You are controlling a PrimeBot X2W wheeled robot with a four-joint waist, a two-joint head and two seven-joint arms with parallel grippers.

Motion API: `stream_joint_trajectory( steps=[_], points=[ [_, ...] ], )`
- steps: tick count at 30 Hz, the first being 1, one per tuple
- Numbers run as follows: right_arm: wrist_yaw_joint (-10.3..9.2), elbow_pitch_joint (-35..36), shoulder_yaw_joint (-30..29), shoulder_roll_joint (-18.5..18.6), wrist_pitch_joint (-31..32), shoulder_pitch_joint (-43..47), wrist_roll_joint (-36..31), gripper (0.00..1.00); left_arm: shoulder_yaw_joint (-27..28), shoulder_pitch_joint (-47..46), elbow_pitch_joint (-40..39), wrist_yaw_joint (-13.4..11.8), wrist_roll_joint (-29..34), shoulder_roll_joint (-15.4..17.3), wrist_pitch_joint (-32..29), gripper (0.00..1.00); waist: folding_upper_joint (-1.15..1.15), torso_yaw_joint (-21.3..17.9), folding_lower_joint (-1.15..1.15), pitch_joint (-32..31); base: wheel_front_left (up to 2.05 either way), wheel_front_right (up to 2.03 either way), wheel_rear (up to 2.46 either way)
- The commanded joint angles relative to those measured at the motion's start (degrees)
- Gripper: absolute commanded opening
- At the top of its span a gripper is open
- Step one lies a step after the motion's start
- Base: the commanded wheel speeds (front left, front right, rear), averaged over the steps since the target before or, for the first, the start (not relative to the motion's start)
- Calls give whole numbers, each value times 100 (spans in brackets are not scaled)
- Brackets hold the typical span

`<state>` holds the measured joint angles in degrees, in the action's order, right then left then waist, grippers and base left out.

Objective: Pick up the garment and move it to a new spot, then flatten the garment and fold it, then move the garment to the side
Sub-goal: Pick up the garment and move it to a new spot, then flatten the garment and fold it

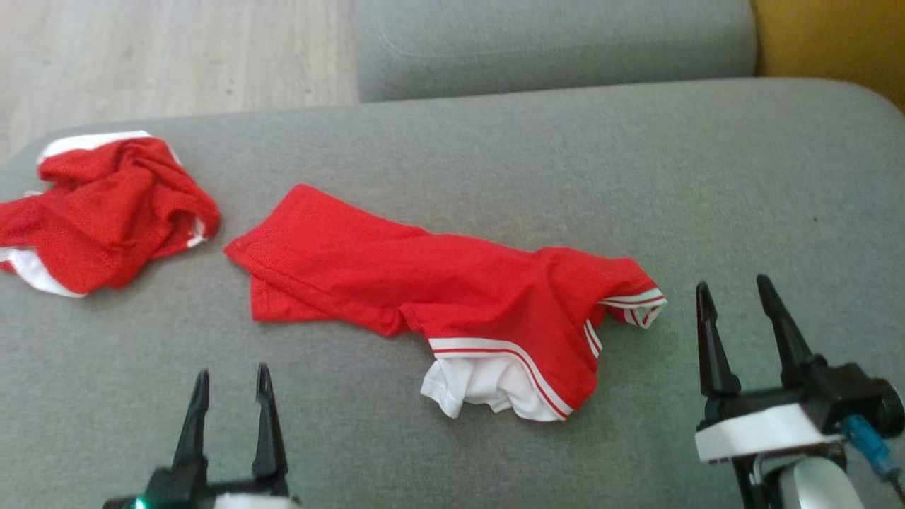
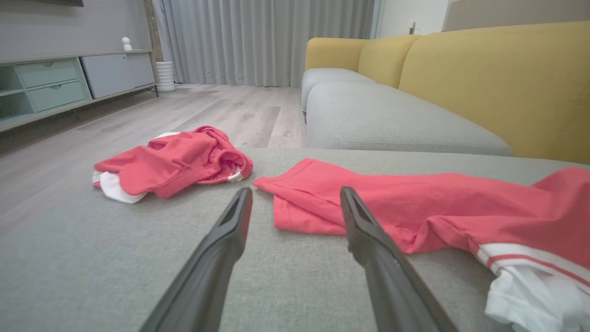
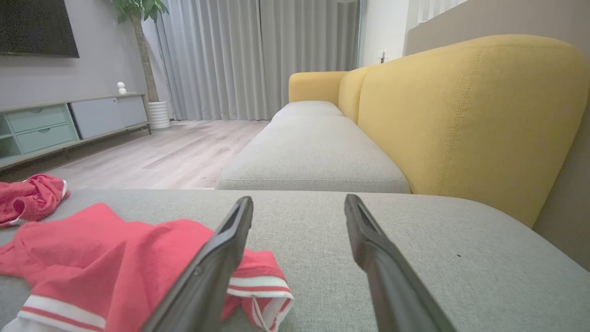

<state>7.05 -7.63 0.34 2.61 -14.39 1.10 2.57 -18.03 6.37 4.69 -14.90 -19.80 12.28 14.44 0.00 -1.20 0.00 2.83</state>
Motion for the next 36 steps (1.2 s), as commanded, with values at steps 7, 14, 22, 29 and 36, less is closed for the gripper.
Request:
stream_joint_trajectory(
  steps=[7,14,22,29,36],
  points=[
    [44,76,57,27,-61,161,-9,100,828,368,-230,524,495,-337,55,100,0,129,0,-232,0,0,0],
    [44,21,115,27,-61,210,58,100,1307,497,-244,908,826,-643,55,100,0,92,0,-265,0,0,0],
    [44,-2,179,27,-61,173,88,100,1607,498,-170,1234,1031,-822,55,100,0,41,0,-257,0,0,0],
    [44,-9,207,27,-61,156,116,100,1720,459,-130,1378,1097,-902,55,100,0,31,0,-253,0,0,0],
    [44,-10,217,27,-61,127,135,100,1806,441,-118,1454,1156,-928,56,100,0,-6,0,-254,0,0,0]
  ],
)
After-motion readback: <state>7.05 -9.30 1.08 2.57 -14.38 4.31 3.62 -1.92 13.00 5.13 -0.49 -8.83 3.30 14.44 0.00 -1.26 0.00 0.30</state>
